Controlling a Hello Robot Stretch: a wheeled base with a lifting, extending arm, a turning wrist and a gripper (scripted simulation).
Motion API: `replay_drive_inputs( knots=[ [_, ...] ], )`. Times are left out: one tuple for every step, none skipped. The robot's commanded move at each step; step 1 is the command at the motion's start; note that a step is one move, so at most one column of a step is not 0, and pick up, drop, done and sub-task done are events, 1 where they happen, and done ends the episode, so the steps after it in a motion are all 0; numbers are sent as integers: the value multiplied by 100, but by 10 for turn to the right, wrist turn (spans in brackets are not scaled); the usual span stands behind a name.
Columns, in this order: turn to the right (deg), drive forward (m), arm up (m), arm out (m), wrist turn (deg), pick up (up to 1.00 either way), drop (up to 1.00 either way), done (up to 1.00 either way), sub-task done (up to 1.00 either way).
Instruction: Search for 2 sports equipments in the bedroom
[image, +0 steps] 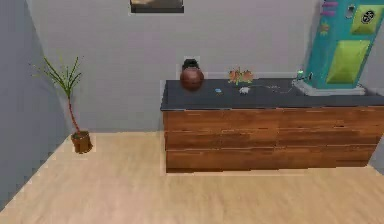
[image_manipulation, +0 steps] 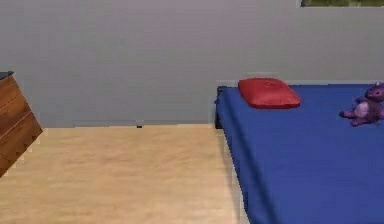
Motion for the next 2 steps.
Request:
replay_drive_inputs(
  knots=[
    [0,90,0,0,0,0,0,0,0],
    [0,0,0,0,0,0,0,100,0]
  ],
)
